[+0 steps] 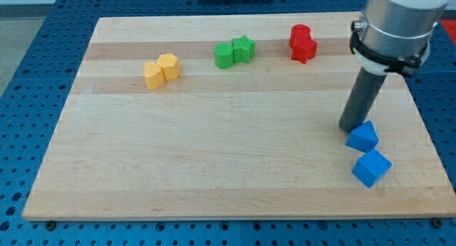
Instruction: Place the blue cube at the bottom right side of the board
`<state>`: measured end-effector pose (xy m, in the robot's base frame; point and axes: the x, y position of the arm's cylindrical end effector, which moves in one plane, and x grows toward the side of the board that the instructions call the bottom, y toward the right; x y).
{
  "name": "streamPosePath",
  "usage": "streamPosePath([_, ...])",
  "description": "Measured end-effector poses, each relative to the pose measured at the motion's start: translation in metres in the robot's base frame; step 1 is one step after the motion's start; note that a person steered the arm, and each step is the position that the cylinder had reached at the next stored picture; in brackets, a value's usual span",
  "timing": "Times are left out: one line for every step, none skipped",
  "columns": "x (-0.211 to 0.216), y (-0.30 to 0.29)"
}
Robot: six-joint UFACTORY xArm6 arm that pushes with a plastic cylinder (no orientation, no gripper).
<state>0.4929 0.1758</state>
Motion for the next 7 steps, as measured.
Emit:
streamPosePath([0.011,0.000])
streamPosePath([0.011,0.000])
streamPosePath([-0.011,-0.001])
streamPosePath([-0.014,-0.026])
streamPosePath([0.023,-0.027])
streamPosePath([0.054,-0.030])
streamPosePath([0.063,-0.033])
